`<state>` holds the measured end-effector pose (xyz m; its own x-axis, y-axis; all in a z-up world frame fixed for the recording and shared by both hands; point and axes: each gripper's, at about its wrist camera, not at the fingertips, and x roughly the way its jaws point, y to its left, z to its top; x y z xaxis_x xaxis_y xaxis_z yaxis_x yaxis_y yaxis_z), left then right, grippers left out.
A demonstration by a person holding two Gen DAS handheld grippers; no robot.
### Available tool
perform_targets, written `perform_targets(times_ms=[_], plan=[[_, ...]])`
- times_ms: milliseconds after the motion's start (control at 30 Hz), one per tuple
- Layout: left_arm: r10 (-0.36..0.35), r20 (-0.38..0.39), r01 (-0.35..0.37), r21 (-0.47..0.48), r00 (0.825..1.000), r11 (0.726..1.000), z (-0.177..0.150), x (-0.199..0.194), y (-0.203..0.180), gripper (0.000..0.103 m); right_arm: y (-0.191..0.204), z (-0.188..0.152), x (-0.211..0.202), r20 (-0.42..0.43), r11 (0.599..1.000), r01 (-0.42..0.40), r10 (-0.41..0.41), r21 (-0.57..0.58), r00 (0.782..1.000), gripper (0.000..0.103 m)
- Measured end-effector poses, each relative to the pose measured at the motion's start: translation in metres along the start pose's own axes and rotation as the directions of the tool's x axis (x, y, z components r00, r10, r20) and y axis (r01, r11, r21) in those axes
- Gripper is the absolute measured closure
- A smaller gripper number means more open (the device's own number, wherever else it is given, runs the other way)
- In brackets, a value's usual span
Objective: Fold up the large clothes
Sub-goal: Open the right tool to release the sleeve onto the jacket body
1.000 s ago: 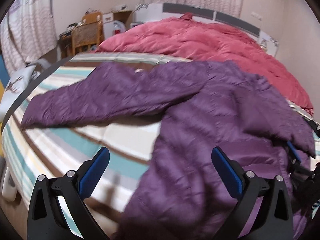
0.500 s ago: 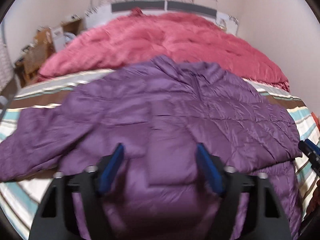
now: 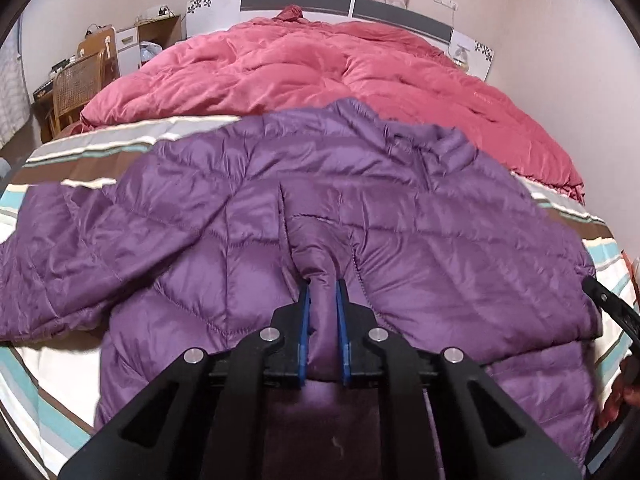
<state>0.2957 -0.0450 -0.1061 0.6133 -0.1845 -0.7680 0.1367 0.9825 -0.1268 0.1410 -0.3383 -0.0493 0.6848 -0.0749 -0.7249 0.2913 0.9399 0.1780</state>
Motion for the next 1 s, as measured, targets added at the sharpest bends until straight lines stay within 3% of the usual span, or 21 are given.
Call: perform_targets(times_ms=[100,367,433,500,600,700,900,1000], plan=[[0.015,-0.002,-0.015,0.0,1.0,1.0,-0.002,0.005,0.0,0.084,-0.005,-0.005,0.019,-0.048,0.999,0.036,-0.035,0.01,0.998,0.061],[0.069,0.003,-0.069,0.037,0.998,0.997,-0.005,0.012,-0.008,0.07,0.011,-0.008,0.03,-0.044,0.989,0.127,-0.13,-0.071,0.991,0.061],[0.094,0.005,-0.094,0.021,0.996,0.995,-0.006,0.008,-0.005,0.043,0.013,-0.006,0.029,-0.046,0.988,0.136,-0.14,-0.079,0.989,0.061],[0.083,0.007,-0.083,-0.012,0.997,0.996,-0.008,0.0,0.002,0.026,0.014,-0.005,0.024,-0.037,0.987,0.136,-0.14,-0.086,0.989,0.061],[0.053,0.019,-0.052,-0.057,0.998,0.997,-0.014,-0.018,0.018,0.022,0.02,-0.008,0.003,0.004,0.982,0.137,-0.138,-0.127,0.99,0.061],[0.037,0.048,-0.031,-0.125,0.998,0.992,-0.022,-0.037,0.042,0.009,0.031,-0.016,-0.017,0.024,0.975,0.135,-0.133,-0.176,0.991,0.061],[0.136,0.074,-0.115,-0.239,0.988,0.964,-0.033,-0.059,0.1,0.008,0.044,-0.036,-0.035,0.02,0.966,0.153,-0.152,-0.209,0.988,0.061],[0.218,0.087,-0.186,-0.285,0.972,0.94,-0.038,-0.069,0.131,0.003,0.048,-0.047,-0.038,0.027,0.961,0.167,-0.165,-0.22,0.986,0.061]])
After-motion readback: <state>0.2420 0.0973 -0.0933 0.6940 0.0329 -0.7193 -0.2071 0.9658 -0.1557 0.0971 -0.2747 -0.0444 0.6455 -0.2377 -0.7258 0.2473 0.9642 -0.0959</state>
